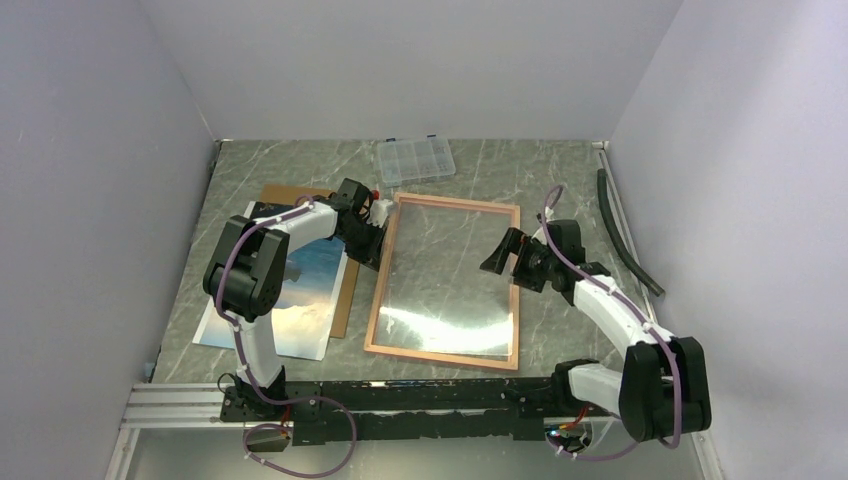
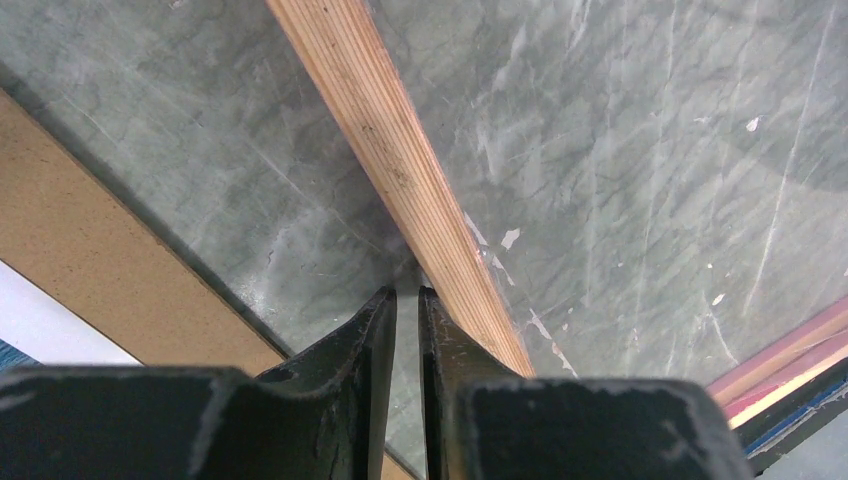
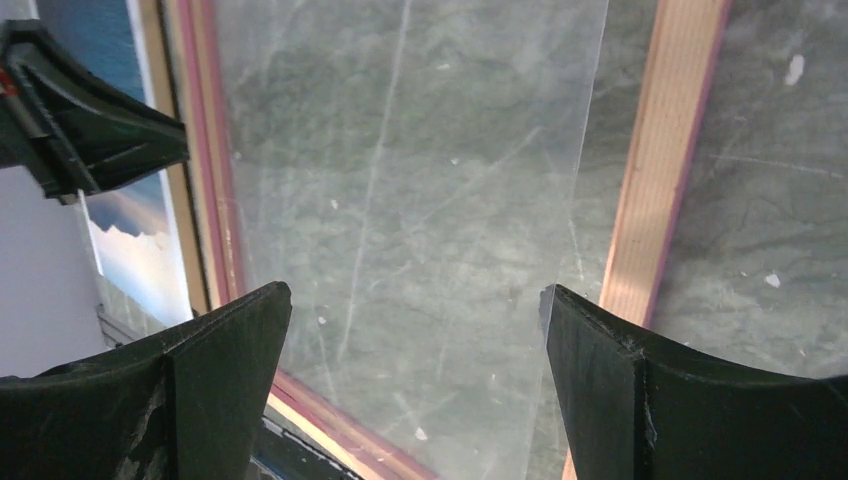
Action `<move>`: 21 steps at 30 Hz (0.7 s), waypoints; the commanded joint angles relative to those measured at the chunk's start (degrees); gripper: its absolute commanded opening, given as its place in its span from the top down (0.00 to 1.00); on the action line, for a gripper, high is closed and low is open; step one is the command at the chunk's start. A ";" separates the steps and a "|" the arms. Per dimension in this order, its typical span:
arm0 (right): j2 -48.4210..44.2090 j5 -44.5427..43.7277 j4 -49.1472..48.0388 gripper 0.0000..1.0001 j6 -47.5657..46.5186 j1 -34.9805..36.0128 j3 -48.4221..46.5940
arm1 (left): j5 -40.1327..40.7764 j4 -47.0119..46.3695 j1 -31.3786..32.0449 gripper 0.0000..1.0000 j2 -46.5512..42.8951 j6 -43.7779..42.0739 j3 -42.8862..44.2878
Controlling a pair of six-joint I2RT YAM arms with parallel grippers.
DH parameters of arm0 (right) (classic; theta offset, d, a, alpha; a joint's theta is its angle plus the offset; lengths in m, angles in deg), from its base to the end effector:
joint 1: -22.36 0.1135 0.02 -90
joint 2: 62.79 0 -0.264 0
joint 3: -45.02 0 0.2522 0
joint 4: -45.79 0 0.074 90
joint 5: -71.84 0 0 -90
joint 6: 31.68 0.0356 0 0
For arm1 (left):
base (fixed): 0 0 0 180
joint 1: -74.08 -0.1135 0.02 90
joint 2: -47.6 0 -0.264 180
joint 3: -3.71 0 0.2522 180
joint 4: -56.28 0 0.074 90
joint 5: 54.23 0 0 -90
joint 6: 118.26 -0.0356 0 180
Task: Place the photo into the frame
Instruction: Place the photo frame item in the photo frame.
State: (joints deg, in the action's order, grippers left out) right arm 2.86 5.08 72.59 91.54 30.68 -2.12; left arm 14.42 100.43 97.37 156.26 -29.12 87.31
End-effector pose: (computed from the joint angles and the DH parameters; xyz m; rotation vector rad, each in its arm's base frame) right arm 0.2209 0.0465 0.1981 0.3228 2.4136 0.8202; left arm 0.3356 -0.1586 0.1566 0.6792 2.7128 -0.6165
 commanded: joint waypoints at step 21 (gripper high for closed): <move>13.07 -15.65 10.76 0.00 -6.16 7.88 -13.85 | -0.51 0.92 0.86 0.81 -0.41 -0.80 -0.82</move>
State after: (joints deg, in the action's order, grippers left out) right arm 16.13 -4.88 80.64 86.82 36.34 -11.19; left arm 14.53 100.45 97.41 156.26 -29.14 87.31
